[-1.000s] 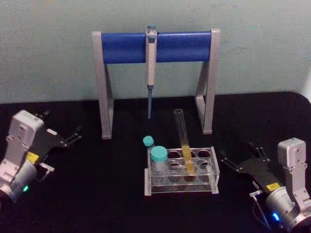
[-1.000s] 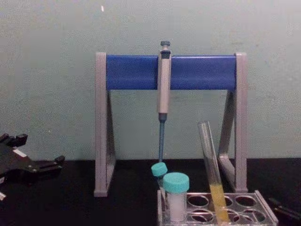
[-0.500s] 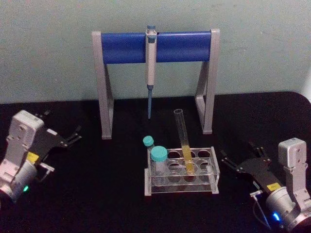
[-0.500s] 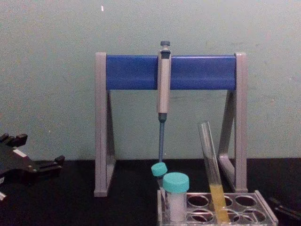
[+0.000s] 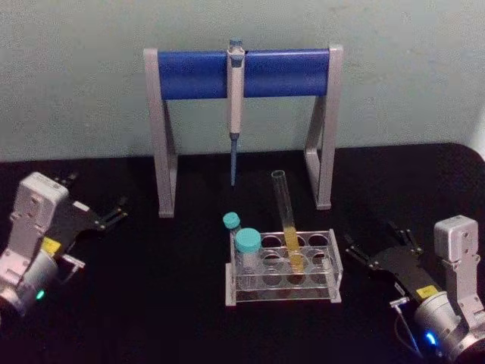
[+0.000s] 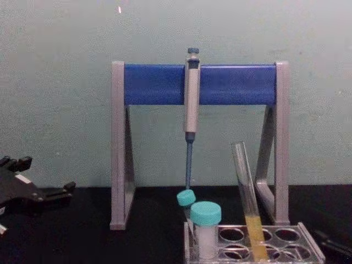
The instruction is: Pick up the test tube from the test tube rack, shake it, then place it back into the test tube rack.
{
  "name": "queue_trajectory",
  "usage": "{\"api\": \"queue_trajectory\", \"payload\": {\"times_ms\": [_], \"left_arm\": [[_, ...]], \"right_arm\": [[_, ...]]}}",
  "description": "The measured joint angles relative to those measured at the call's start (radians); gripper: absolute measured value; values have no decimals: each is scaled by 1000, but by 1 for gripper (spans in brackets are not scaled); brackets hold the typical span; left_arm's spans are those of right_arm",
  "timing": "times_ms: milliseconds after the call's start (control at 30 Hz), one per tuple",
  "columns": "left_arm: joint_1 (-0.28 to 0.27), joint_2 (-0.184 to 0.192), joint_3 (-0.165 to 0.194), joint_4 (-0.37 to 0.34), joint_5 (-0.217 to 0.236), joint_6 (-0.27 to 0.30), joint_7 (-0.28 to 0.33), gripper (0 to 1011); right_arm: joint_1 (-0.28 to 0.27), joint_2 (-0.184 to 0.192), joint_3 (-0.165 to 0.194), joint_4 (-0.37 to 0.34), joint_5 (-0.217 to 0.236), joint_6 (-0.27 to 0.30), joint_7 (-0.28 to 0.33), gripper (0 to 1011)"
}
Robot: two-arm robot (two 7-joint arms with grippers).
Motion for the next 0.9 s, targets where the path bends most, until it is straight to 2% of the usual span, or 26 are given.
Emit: {"api": "queue_trajectory", "payload": {"times_ms": [900], "left_arm": [[0,0,0,0,0,0,0,1010]], "right_arm": [[0,0,0,0,0,0,0,1000]]}}
